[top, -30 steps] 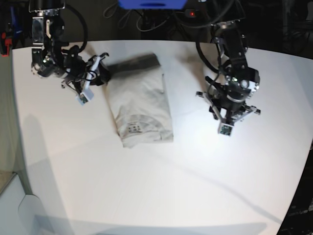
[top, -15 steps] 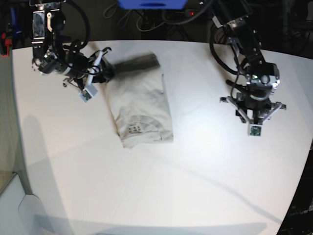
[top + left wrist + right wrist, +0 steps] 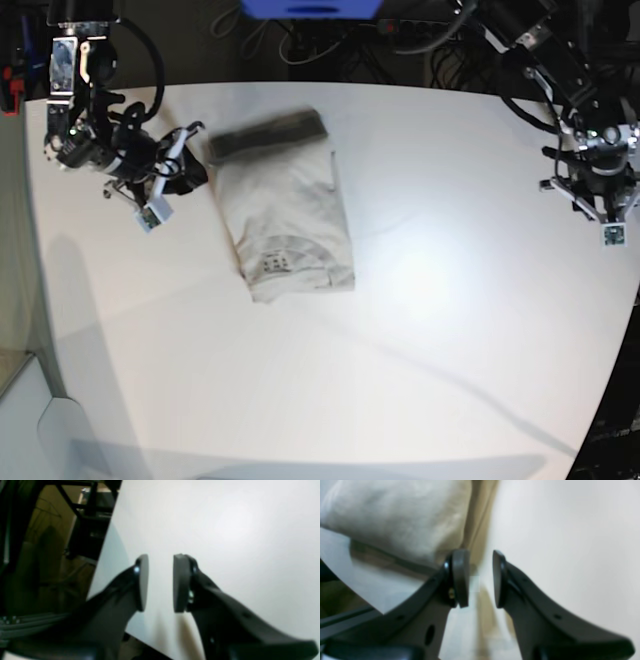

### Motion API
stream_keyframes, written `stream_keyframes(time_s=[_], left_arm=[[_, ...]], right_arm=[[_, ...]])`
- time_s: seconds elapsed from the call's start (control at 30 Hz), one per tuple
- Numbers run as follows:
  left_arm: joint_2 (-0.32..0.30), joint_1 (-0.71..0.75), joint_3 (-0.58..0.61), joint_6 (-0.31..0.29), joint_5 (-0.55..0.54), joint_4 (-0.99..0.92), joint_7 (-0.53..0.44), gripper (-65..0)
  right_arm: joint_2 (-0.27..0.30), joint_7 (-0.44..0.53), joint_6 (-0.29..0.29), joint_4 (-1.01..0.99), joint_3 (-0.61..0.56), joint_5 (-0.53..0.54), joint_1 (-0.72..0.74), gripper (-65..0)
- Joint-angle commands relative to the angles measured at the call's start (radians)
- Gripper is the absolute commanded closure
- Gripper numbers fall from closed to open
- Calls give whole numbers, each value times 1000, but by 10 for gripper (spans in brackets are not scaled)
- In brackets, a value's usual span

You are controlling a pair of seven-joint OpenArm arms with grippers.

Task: Layout the t-shirt on the table in an organized manner, then fold the t-shirt properly
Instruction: 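Pat the folded bundle square with the right gripper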

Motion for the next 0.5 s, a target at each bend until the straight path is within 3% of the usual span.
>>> stream_keyframes(time_s=[0.0, 0.17, 0.47], left_arm=[[-11, 4, -4, 3, -1, 19, -14, -158], [-12, 21, -8, 3, -1, 25, -15, -158], [-32, 36, -4, 3, -3, 34, -17, -158]], right_arm=[[0, 18, 3, 15, 6, 18, 15, -143], [-35, 15, 3, 16, -7, 18, 9, -143], [-46, 16, 3, 18, -99, 20, -9, -143]])
